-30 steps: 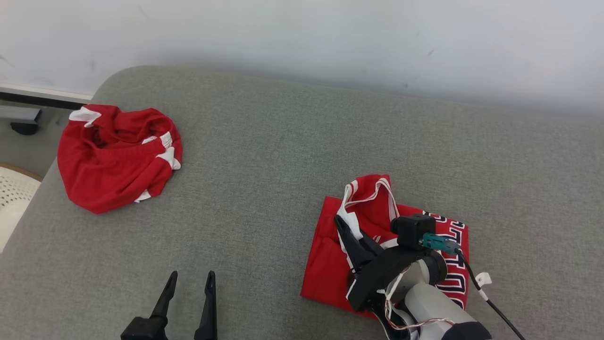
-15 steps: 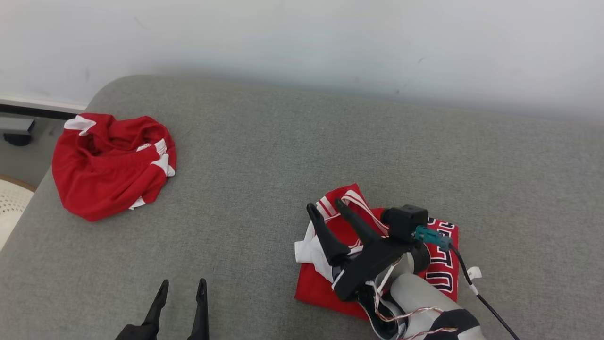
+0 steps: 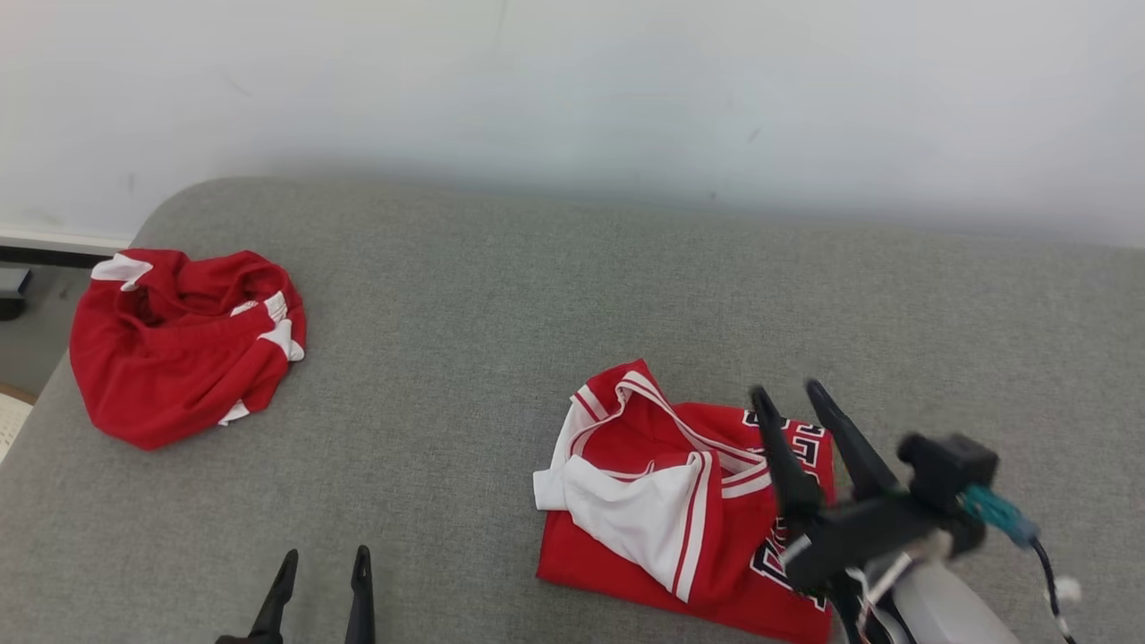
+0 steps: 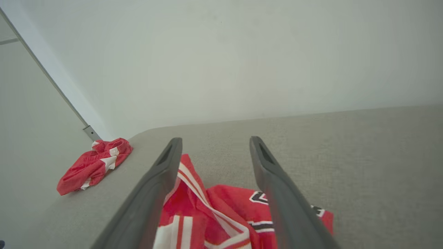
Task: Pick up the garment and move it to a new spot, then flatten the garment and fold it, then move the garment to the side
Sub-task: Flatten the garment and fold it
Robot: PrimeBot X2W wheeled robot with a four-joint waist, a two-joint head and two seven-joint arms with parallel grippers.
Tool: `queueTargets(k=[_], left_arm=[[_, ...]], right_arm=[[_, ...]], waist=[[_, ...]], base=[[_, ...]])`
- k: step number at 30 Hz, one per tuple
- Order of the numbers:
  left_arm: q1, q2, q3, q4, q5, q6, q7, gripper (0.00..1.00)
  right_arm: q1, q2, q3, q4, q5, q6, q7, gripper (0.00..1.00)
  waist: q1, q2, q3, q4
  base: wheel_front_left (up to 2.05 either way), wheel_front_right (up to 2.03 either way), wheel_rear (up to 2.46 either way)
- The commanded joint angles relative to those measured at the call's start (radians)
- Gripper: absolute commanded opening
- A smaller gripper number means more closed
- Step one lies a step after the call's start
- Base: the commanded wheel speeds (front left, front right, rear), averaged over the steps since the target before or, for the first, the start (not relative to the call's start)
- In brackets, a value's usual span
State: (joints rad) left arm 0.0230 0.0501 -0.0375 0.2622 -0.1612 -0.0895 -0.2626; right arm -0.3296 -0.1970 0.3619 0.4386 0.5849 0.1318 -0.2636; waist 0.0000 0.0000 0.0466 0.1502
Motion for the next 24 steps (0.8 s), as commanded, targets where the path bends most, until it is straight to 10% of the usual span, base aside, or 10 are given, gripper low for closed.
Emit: queueTargets(k=[1,24], left_arm=[[0.014,0.0,0.004,-0.005,0.005,-0.004,-0.003,1.0],[-0.01,0.001,-0.001,0.001,0.002,-0.005,-0.003,1.0]], right_arm=[[0.028,-0.006,-0.011,-0.008,-0.008,-0.002,-0.001,1.0],[-0.009,0.079,0.021,0.158,-0.026,-0.002,0.084,1.0]], waist=[[0.0,0.0,-0.003,-0.004],[0.0,0.0,0.021,0.039]], base=[[0.0,0.0,0.0],[0.0,0.0,0.0]])
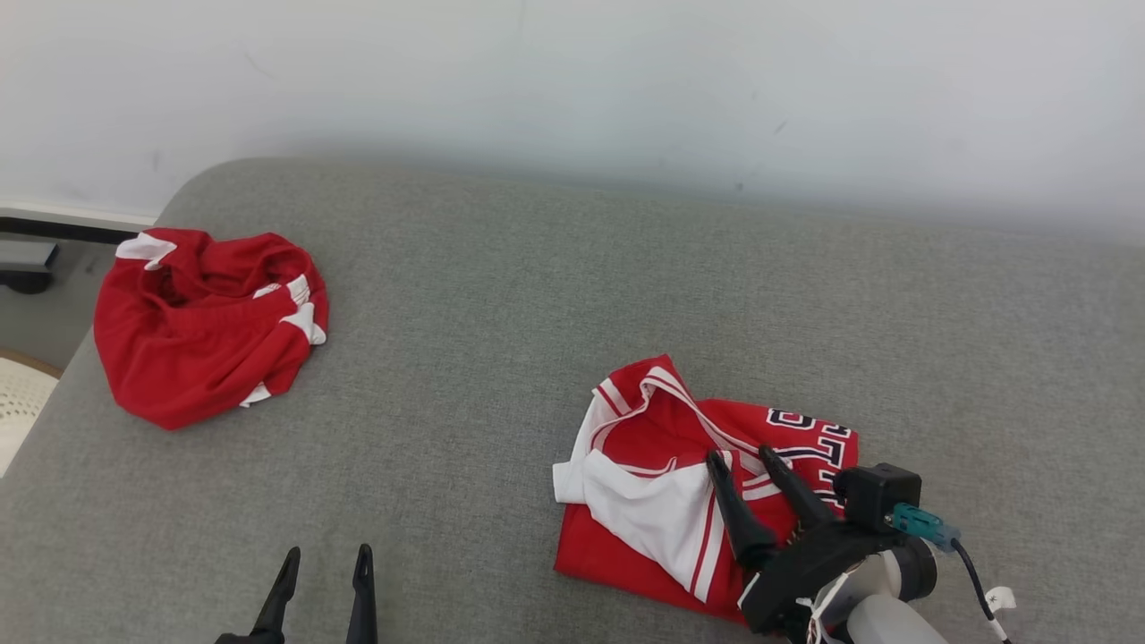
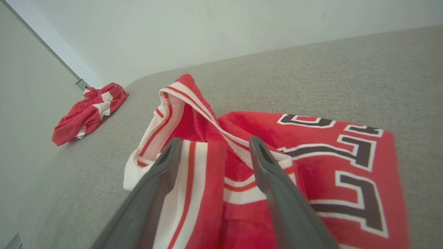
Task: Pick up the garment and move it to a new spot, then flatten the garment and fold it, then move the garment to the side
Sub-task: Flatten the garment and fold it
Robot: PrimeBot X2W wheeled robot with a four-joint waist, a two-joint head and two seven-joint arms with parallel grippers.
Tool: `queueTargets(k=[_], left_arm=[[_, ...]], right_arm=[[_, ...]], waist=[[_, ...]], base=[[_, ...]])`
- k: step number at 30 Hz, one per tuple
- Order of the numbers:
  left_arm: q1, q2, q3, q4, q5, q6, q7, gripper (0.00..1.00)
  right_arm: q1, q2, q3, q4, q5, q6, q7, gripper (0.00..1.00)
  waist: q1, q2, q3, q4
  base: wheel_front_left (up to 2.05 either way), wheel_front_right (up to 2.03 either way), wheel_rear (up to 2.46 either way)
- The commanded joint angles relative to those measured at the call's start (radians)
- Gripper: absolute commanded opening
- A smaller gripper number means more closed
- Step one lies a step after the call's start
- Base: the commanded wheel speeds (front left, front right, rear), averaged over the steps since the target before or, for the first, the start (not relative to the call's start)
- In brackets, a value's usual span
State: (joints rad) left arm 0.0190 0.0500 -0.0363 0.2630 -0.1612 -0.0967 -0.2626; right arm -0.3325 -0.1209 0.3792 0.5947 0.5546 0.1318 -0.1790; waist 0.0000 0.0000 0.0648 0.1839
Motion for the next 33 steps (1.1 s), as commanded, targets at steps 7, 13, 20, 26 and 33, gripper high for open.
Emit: queueTargets(k=[7,13,20,26,33], left_arm=[[-0.016,0.001,-0.005,0.002,-0.008,0.006,-0.003,1.0],[-0.016,0.001,-0.004,0.005,-0.013,0.005,-0.003,1.0],[-0.008,0.001,-0.006,0.003,-0.02,0.008,-0.003,1.0],[-0.006,0.001,-0.009,0.01,-0.028,0.01,-0.003,1.0],[-0.006,0.001,-0.004,0.013,-0.03,0.008,-0.003,1.0]], right_arm=[[-0.04,0.012,0.049,0.073,0.052,-0.002,-0.014,0.0],[-0.041,-0.001,0.123,0.034,0.075,-0.002,-0.055,0.0],[0.026,-0.027,0.253,-0.08,0.064,-0.002,-0.078,0.0],[0.069,-0.024,0.346,-0.121,0.08,-0.002,-0.083,0.0],[0.059,-0.034,0.439,-0.136,0.12,-0.002,-0.086,1.0]], waist=[[0.0,0.0,0.013,0.015],[0.0,0.0,0.009,0.014],[0.0,0.0,0.005,0.01],[0.0,0.0,0.003,0.005],[0.0,0.0,-0.008,0.002]], base=[[0.0,0.0,0.0],[0.0,0.0,0.0],[0.0,0.0,0.0],[0.0,0.0,0.0],[0.0,0.0,0.0]])
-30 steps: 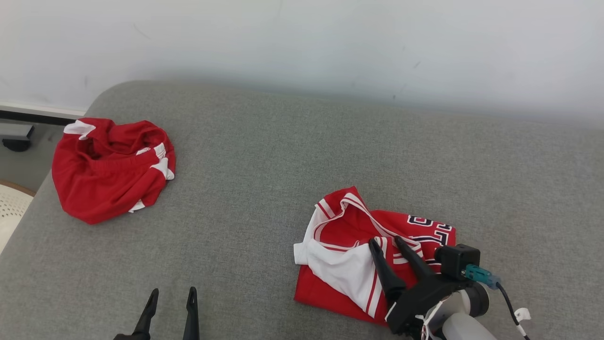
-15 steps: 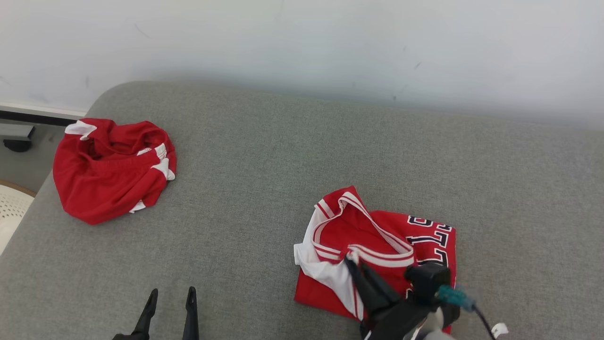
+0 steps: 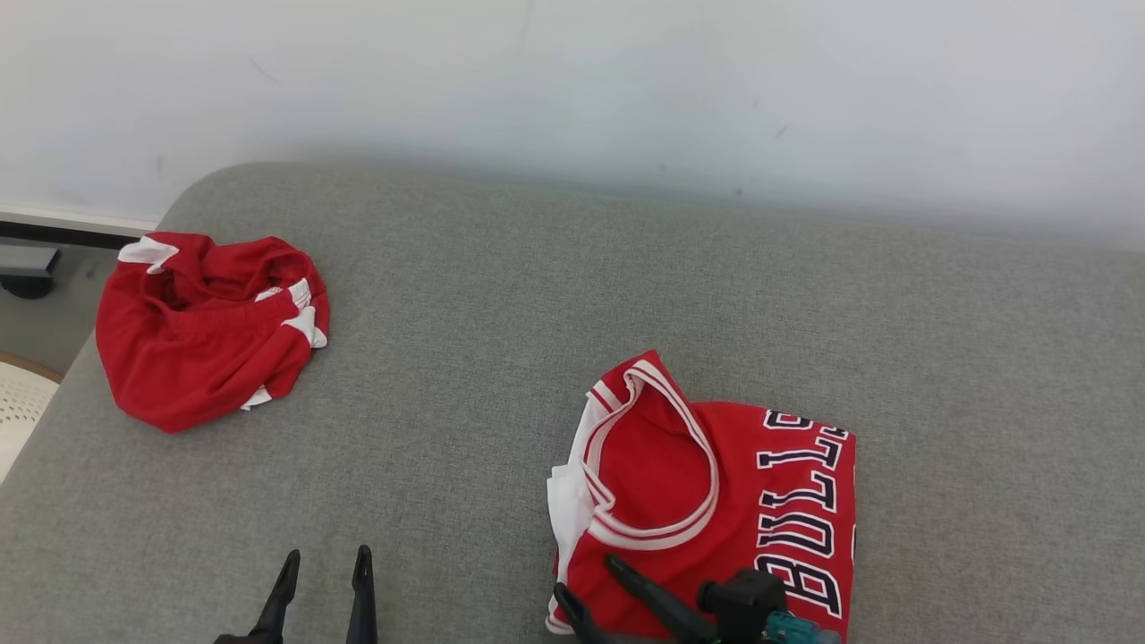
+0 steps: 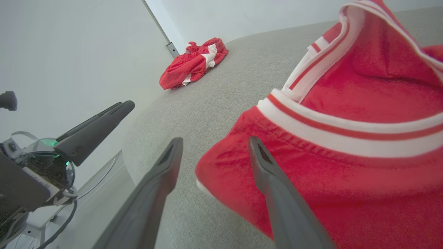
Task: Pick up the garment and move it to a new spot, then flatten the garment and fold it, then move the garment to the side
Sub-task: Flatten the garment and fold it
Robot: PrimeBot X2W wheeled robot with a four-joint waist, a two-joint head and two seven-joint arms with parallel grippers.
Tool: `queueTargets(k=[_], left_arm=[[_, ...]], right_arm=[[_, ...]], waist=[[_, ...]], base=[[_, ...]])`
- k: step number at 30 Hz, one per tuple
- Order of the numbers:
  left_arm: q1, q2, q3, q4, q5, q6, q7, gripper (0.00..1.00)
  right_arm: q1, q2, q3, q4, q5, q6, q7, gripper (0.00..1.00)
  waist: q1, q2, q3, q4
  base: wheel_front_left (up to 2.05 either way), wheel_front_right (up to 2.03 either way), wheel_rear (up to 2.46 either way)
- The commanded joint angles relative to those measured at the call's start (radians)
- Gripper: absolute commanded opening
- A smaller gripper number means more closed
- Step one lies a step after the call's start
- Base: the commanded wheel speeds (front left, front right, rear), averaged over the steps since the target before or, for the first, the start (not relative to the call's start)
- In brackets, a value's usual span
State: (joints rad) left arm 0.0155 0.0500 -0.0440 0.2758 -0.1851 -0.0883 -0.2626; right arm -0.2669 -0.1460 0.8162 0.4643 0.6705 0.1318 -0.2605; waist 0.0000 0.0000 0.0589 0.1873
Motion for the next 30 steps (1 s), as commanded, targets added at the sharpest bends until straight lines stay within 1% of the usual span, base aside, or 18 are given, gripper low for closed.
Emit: queueTargets(k=[1,4,7,8,11,13,18,20,21,23,24,25,26,27,30], left_arm=[[0.0,0.001,0.005,0.0,-0.006,0.0,-0.003,1.0],[0.007,0.001,0.009,-0.003,-0.006,-0.001,-0.003,1.0],[0.01,0.001,0.012,-0.005,-0.008,-0.002,-0.003,1.0],[0.01,0.001,0.012,-0.005,-0.008,-0.002,-0.003,1.0],[0.009,0.001,0.014,-0.008,-0.006,-0.002,-0.003,1.0],[0.009,0.001,0.013,-0.011,-0.003,-0.002,-0.003,1.0],[0.012,0.001,0.012,-0.02,0.007,0.002,-0.003,1.0],[0.014,0.001,0.012,-0.021,0.008,0.003,-0.003,1.0],[0.015,0.001,0.011,-0.021,0.008,0.003,-0.003,1.0],[0.017,0.001,0.01,-0.021,0.008,0.004,-0.003,1.0],[0.018,0.001,0.009,-0.02,0.008,0.004,-0.003,1.0],[0.018,0.001,0.008,-0.02,0.009,0.004,-0.003,1.0],[0.018,0.001,0.007,-0.019,0.009,0.004,-0.003,1.0],[0.017,0.001,0.006,-0.018,0.009,0.004,-0.003,1.0],[0.011,0.001,0.006,-0.016,0.01,0.002,-0.003,1.0]], right_arm=[[-0.009,-0.013,0.007,-0.01,0.01,-0.002,-0.005,1.0],[-0.009,-0.021,-0.017,-0.05,0.014,-0.002,-0.005,1.0],[0.008,-0.034,-0.073,-0.094,0.0,-0.002,-0.005,1.0],[0.008,-0.034,-0.073,-0.094,0.0,-0.002,-0.005,1.0],[0.035,-0.044,-0.155,-0.126,-0.023,-0.002,-0.005,1.0],[0.048,-0.044,-0.228,-0.139,-0.041,-0.002,-0.006,1.0],[0.105,-0.033,-0.422,-0.154,-0.138,-0.002,-0.004,1.0],[0.127,-0.024,-0.477,-0.155,-0.173,-0.002,-0.004,0.87],[0.132,-0.02,-0.494,-0.153,-0.187,-0.002,-0.004,0.84],[0.143,-0.013,-0.52,-0.149,-0.214,-0.002,-0.004,0.85],[0.145,-0.009,-0.527,-0.147,-0.222,-0.002,-0.004,0.62],[0.146,-0.006,-0.533,-0.143,-0.228,-0.002,-0.004,0.46],[0.146,-0.004,-0.542,-0.136,-0.236,-0.002,-0.004,0.25],[0.143,0.0,-0.554,-0.129,-0.244,-0.002,-0.004,0.0],[0.125,0.019,-0.587,-0.089,-0.266,-0.002,-0.004,0.0]], waist=[[0.0,0.0,-0.004,-0.003],[0.0,0.0,-0.007,-0.008],[0.0,0.0,-0.009,-0.013],[0.0,0.0,-0.009,-0.013],[0.0,0.0,-0.009,-0.016],[0.0,0.0,-0.009,-0.018],[0.0,0.0,-0.009,-0.021],[0.0,0.0,-0.009,-0.022],[0.0,0.0,-0.009,-0.022],[0.0,0.0,-0.009,-0.022],[0.0,0.0,-0.009,-0.022],[0.0,0.0,-0.008,-0.021],[0.0,0.0,-0.008,-0.021],[0.0,0.0,-0.007,-0.02],[0.0,0.0,-0.005,-0.017]], base=[[0.0,0.0,0.0],[0.0,0.0,0.0],[0.0,0.0,0.0],[0.0,0.0,0.0],[0.0,0.0,0.0],[0.0,0.0,0.0],[0.0,0.0,0.0],[0.0,0.0,0.0],[0.0,0.0,0.0],[0.0,0.0,0.0],[0.0,0.0,0.0],[0.0,0.0,0.0],[0.0,0.0,0.0],[0.0,0.0,0.0],[0.0,0.0,0.0]])
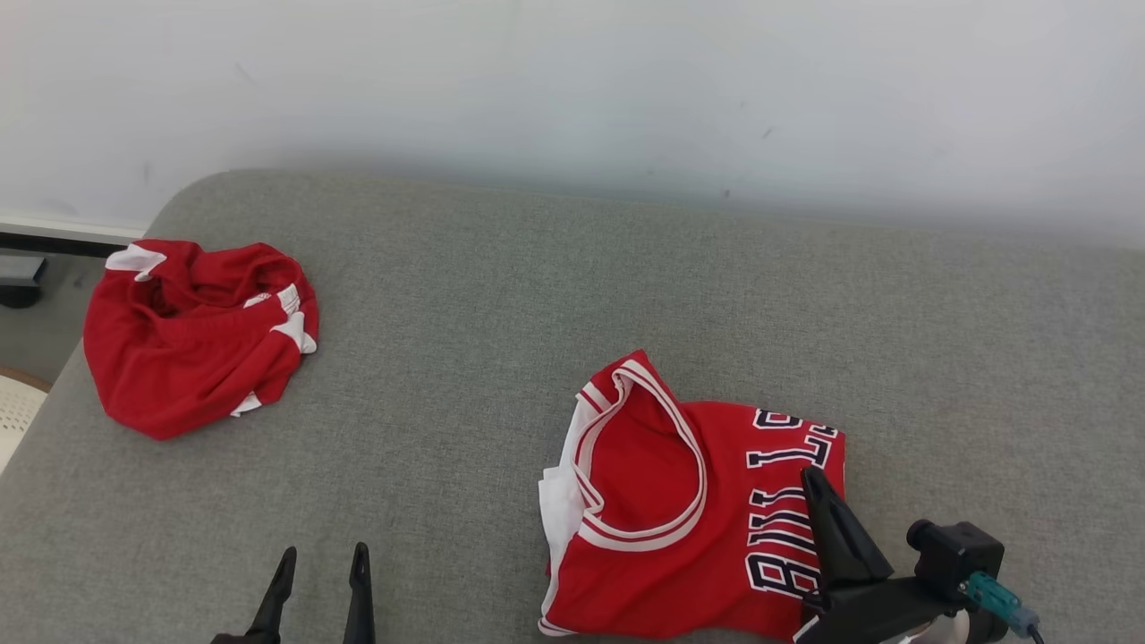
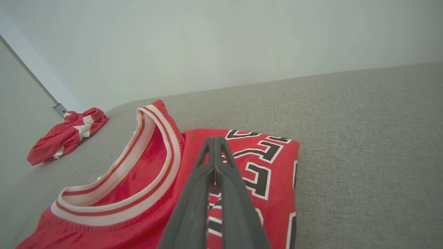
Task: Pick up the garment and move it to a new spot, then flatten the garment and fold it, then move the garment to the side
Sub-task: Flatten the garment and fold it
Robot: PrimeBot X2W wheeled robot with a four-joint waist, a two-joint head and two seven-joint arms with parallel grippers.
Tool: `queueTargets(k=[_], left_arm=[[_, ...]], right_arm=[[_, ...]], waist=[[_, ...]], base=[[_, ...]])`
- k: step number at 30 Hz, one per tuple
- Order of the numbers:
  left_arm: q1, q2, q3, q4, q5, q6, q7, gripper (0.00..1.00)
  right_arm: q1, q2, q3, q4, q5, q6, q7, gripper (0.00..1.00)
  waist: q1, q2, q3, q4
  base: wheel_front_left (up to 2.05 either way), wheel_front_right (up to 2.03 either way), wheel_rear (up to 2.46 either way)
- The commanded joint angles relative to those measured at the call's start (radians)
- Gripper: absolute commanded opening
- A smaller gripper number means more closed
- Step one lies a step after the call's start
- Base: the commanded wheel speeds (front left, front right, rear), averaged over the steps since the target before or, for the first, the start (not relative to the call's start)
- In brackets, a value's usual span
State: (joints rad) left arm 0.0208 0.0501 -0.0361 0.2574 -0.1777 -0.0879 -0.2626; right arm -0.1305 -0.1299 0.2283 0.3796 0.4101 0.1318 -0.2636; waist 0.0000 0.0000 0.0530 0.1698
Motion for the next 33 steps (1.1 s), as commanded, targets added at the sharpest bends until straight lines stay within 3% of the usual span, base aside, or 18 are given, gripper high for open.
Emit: queueTargets(k=[1,20,33], left_arm=[[0.001,0.0,-0.004,0.003,0.005,0.0,-0.003,1.0],[-0.06,0.001,-0.045,0.004,-0.006,0.0,-0.003,1.0],[-0.095,0.001,-0.091,0.003,-0.034,0.015,-0.003,1.0]], right_arm=[[-0.028,0.013,-0.021,0.033,-0.022,-0.002,-0.001,0.0],[-0.268,0.076,-0.106,0.38,-0.187,-0.002,-0.001,0.0],[-0.387,0.08,-0.055,0.488,-0.151,-0.002,-0.001,0.0]], waist=[[0.0,0.0,0.003,0.004],[0.0,0.0,0.078,0.08],[0.0,0.0,0.12,0.152]], base=[[0.0,0.0,0.0],[0.0,0.0,0.0],[0.0,0.0,0.0]])
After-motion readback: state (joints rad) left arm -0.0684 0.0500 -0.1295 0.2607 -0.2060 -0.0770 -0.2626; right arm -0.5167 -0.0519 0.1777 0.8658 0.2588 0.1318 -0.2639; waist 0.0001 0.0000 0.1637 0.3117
